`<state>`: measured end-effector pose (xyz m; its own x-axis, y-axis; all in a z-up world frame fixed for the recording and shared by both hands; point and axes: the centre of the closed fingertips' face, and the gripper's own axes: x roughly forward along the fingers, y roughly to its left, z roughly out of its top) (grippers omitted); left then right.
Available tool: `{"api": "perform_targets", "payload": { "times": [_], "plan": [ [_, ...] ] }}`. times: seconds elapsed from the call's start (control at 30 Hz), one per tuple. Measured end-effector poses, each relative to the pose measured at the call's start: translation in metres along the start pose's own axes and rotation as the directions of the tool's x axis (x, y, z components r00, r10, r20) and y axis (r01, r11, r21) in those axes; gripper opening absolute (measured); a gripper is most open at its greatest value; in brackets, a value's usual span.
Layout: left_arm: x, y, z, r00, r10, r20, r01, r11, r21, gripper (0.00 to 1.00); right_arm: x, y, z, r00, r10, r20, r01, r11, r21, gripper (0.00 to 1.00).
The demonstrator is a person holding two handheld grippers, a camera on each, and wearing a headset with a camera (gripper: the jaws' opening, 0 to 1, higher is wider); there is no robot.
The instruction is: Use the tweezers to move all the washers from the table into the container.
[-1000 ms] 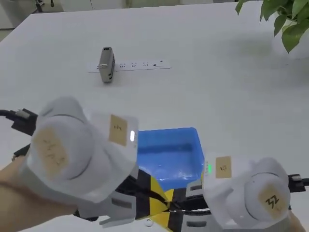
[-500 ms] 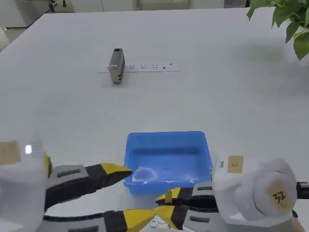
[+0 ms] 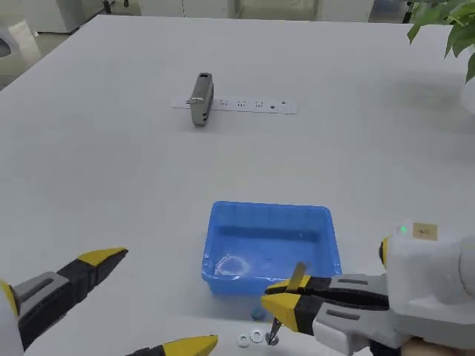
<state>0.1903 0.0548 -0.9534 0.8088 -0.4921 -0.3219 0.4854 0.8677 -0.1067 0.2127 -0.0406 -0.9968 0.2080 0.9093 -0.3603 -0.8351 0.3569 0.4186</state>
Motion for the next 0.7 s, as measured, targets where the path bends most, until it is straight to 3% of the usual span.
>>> {"api": "perform_targets", "payload": {
  "times": [0.1, 0.2, 0.27, 0.5, 0.7],
  "plan": [
    [0.0, 0.006, 0.002, 0.9993, 0.02, 0.031, -0.019, 1.0, -0.017, 0.95, -0.005, -0.003, 0.008, 0.9989, 0.008, 0.046, -0.011, 0.997, 0.082, 0.02],
    [-0.001, 0.009, 0.012, 0.9955, 0.032, 0.089, -0.031, 0.999, -0.013, 0.96, -0.01, -0.006, 0.015, 0.9972, 0.012, 0.074, -0.022, 0.991, 0.133, 0.02],
    [-0.003, 0.01, 0.014, 0.9936, 0.041, 0.105, -0.041, 0.999, -0.006, 0.98, -0.013, -0.009, 0.018, 0.9958, 0.003, 0.091, -0.017, 0.989, 0.148, 0.02],
    [-0.004, 0.016, 0.01, 0.9939, 0.075, 0.08, -0.077, 0.997, 0.016, 0.96, -0.021, -0.019, 0.036, 0.9859, -0.038, 0.163, 0.001, 0.975, 0.221, 0.02],
    [-0.006, 0.02, 0.016, 0.9898, 0.107, 0.094, -0.109, 0.994, 0.017, 0.95, -0.03, -0.035, 0.051, 0.9721, -0.101, 0.212, 0.044, 0.965, 0.257, 0.02]
  ]
}}
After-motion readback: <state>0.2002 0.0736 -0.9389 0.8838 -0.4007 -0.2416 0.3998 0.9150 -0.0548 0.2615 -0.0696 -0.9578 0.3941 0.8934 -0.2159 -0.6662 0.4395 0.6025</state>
